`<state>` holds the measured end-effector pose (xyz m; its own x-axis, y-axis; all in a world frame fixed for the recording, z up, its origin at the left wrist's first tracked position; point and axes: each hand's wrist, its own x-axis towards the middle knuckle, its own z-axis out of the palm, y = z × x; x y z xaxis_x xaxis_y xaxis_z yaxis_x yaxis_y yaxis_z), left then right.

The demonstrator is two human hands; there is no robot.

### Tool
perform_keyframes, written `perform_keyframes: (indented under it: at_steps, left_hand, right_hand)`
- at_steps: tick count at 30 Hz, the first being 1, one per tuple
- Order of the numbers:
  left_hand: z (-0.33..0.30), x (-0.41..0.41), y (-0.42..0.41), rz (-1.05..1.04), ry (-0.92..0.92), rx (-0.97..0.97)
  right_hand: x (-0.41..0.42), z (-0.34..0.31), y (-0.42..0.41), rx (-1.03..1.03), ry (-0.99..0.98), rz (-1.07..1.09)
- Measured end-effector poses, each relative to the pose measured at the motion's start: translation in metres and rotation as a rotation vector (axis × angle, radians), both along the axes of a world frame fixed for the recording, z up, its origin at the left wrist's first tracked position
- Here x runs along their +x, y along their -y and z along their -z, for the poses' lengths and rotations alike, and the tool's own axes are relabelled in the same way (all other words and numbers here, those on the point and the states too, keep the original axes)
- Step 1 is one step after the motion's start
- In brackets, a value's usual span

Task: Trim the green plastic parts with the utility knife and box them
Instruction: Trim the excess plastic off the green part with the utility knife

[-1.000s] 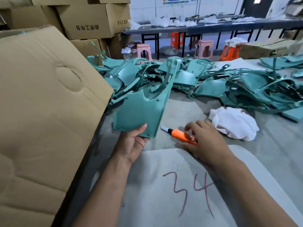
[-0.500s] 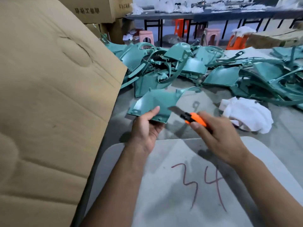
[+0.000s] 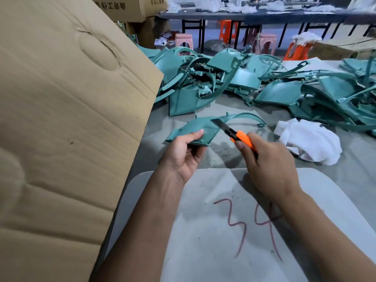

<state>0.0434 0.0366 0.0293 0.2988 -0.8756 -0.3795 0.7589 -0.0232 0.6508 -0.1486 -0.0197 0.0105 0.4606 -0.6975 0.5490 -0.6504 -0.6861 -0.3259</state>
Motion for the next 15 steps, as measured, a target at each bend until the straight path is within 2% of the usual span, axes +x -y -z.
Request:
perform_keyframes:
  at_steps: [2, 7, 15]
  left_hand:
    - [-0.002, -0.001, -0.001, 0.002, -0.02, 0.003]
    - [-0.002, -0.002, 0.002, -0.04, -0.058, 0.024]
    - [0.001, -0.002, 0.003, -0.058, -0.059, 0.012]
  right_hand:
    - [-0.002, -0.001, 0.0, -0.004, 0.026, 0.038]
    - [0.003, -0.003, -0.014, -0.061, -0.024, -0.112]
    - [0.004, -0.002, -0.015, 0.007, -0.024, -0.143]
